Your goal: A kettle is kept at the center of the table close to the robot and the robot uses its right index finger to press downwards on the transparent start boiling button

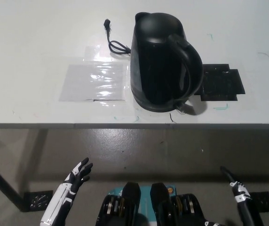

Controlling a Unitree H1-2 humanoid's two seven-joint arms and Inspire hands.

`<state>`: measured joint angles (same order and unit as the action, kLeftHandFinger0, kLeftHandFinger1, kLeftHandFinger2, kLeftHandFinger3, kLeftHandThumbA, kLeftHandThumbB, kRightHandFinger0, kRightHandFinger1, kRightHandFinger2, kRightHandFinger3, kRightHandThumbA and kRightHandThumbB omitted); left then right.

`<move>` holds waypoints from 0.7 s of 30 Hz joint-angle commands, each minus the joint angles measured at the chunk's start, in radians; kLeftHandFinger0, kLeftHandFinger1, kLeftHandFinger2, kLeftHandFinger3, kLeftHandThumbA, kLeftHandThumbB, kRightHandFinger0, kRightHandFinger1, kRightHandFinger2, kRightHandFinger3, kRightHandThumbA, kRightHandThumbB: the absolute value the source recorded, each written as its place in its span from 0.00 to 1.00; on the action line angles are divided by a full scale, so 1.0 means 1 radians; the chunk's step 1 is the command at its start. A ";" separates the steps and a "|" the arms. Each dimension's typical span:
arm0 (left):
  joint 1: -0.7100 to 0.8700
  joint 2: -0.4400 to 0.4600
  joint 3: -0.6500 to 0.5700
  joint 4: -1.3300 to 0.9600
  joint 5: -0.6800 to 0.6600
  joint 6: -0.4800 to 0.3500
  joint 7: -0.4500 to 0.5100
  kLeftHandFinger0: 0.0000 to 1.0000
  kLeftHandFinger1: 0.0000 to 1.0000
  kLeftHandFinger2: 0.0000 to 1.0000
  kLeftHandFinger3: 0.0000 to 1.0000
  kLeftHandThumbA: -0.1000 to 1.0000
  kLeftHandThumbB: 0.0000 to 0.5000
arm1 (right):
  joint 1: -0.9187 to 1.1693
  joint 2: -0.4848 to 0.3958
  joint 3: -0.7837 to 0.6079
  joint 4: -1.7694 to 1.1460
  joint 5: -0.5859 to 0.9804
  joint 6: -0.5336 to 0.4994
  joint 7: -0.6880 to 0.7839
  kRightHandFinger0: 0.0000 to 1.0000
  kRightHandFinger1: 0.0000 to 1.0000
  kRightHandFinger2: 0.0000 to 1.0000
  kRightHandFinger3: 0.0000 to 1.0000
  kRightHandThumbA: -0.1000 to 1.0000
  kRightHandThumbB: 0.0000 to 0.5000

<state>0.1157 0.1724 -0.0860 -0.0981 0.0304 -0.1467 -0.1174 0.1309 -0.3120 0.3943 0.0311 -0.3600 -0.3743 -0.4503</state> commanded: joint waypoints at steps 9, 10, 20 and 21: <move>0.003 0.019 0.009 0.000 0.005 -0.052 -0.011 1.00 1.00 1.00 1.00 1.00 0.64 | -0.026 -0.027 0.027 0.000 0.086 -0.096 -0.092 1.00 1.00 1.00 1.00 1.00 0.67; 0.003 0.019 0.008 0.000 0.006 -0.052 -0.010 1.00 1.00 1.00 1.00 1.00 0.65 | -0.027 -0.029 0.030 0.001 0.085 -0.096 -0.096 1.00 1.00 1.00 1.00 1.00 0.67; 0.000 0.019 0.007 0.005 0.011 -0.061 -0.010 1.00 1.00 1.00 1.00 1.00 0.63 | -0.033 -0.036 0.046 0.006 0.105 -0.096 -0.088 1.00 1.00 1.00 1.00 1.00 0.69; 0.000 0.020 0.007 0.005 0.012 -0.062 -0.010 1.00 1.00 1.00 1.00 1.00 0.62 | -0.033 -0.036 0.046 0.006 0.106 -0.096 -0.087 1.00 1.00 1.00 1.00 1.00 0.69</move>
<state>0.1168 0.1726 -0.0862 -0.0820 0.0342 -0.1643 -0.1174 0.1115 -0.3306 0.4328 0.0486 -0.2752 -0.4167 -0.5092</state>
